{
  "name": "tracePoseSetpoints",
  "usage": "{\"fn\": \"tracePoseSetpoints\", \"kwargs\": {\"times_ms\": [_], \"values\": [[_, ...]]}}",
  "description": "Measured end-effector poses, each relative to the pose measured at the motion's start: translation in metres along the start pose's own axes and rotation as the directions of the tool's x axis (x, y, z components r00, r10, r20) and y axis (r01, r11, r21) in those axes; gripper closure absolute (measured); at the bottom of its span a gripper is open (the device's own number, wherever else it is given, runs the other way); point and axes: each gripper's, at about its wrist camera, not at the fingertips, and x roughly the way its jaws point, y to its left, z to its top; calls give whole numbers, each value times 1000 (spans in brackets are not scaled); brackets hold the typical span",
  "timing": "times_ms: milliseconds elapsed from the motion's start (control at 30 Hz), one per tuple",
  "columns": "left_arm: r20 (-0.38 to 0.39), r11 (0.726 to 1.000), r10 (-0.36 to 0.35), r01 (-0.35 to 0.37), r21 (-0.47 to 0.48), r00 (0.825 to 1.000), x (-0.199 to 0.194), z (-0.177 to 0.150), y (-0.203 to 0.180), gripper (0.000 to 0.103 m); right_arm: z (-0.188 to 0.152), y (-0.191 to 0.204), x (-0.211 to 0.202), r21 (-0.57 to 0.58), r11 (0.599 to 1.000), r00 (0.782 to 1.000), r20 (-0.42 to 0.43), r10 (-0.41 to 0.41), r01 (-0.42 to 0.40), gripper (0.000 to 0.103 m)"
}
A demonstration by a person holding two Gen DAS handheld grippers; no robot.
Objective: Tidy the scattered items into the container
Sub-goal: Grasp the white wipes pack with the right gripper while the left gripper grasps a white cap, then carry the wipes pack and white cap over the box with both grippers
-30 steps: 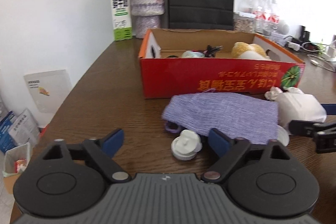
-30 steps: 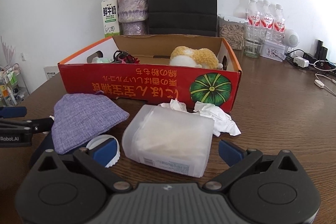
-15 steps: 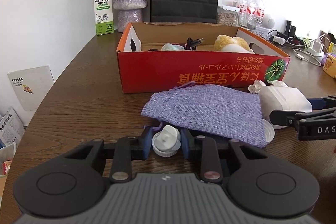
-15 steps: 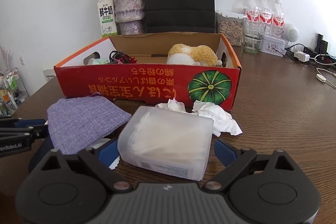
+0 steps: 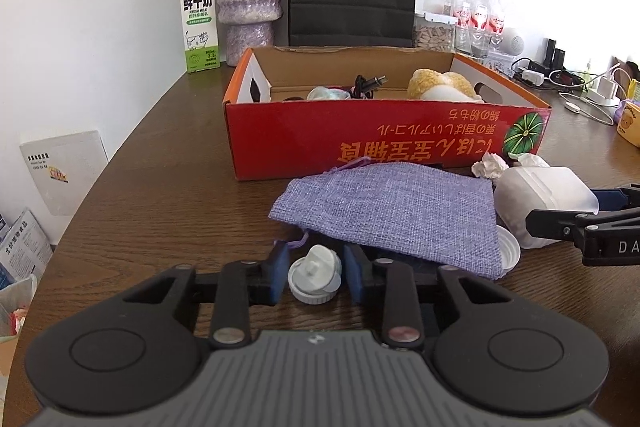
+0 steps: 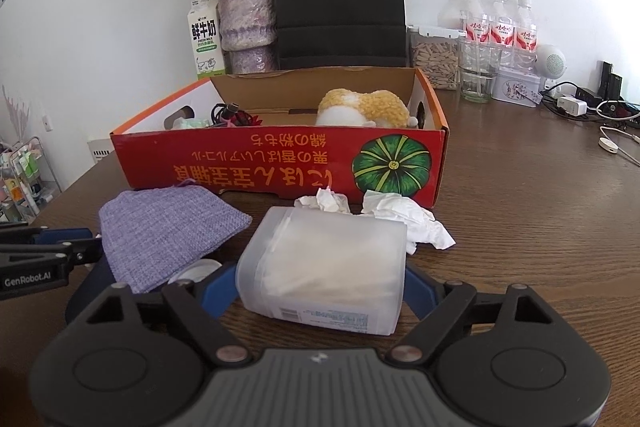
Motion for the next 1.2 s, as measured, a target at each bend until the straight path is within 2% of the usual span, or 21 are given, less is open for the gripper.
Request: {"fn": "tracePoseSetpoints", "kwargs": {"times_ms": [67, 200, 433, 933, 1200], "values": [[7, 1000, 0, 0, 10, 1000, -1, 1, -2, 84, 0, 0, -1, -1, 1000, 1000, 2, 1, -1, 19], [12, 1000, 1, -1, -3, 1000, -4, 1, -2, 85, -1, -1, -4, -1, 1000, 1000, 3, 7, -7, 19], [63, 1000, 12, -10, -22, 998, -20, 6, 0, 85, -2, -3, -12, 9, 1000, 1000, 24, 16, -16, 19], [203, 1000, -10, 12, -7, 979, -30, 48, -9, 85, 24, 2, -30, -26, 999, 988, 149, 41, -38, 21], [273, 1000, -24, 25, 0, 962, -19, 83, -11, 85, 62, 7, -29, -57, 997, 965, 254, 59, -46, 21]]}}
